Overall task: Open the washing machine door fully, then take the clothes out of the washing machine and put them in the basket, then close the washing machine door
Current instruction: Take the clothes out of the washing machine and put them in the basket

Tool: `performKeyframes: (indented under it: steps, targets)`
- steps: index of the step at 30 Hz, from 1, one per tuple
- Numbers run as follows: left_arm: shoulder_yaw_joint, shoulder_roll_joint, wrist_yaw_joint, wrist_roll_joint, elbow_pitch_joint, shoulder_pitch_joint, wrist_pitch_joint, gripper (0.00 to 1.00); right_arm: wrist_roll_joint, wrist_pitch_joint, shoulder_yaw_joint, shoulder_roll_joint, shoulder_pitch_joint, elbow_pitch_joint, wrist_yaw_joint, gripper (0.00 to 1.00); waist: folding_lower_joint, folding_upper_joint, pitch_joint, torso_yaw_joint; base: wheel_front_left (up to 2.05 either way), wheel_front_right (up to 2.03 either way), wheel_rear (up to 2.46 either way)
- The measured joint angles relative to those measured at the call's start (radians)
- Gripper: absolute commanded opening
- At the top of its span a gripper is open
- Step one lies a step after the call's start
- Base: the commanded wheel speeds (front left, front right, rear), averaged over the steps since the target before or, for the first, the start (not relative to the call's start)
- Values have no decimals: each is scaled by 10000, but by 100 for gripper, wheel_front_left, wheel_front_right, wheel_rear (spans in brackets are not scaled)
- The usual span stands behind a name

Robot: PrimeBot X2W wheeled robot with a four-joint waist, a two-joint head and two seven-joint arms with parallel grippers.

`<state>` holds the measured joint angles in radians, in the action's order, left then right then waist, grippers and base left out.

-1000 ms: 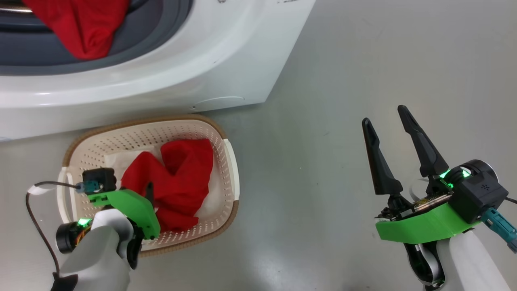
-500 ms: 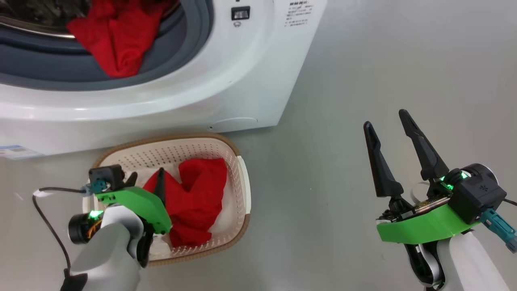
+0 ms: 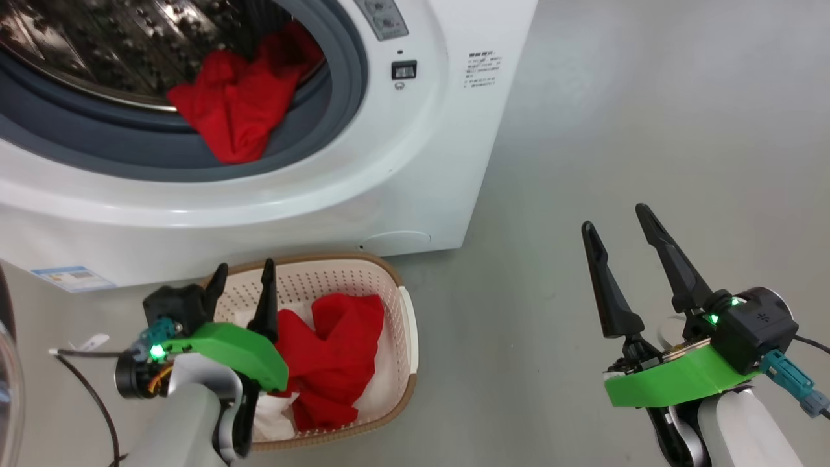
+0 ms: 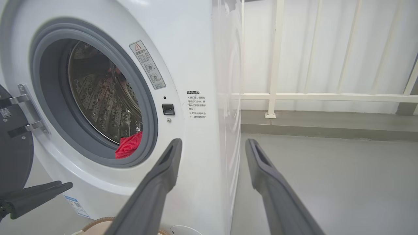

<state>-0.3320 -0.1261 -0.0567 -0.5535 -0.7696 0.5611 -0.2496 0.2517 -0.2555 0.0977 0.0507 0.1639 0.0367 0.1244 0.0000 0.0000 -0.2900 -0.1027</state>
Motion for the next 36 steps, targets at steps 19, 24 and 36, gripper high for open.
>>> performKeyframes:
  steps: [19, 24, 36]
  targets:
    - [972, 38, -502, 1398, 4723, -3132, -2, 100, -309, 0, -196, -10, -907, 125, 0, 100, 0, 0, 1657, 157, 0, 0, 0]
    - [1085, -138, -794, 1822, 5463, -3940, -4, 100, -324, 2, -242, -12, -1379, 111, 0, 100, 0, 0, 1956, 171, 0, 0, 0]
    - [1367, -169, -1394, 2033, 6564, -5184, -4, 100, -324, 2, -307, -27, -1845, 77, 0, 100, -1, 0, 2503, 206, 0, 0, 0]
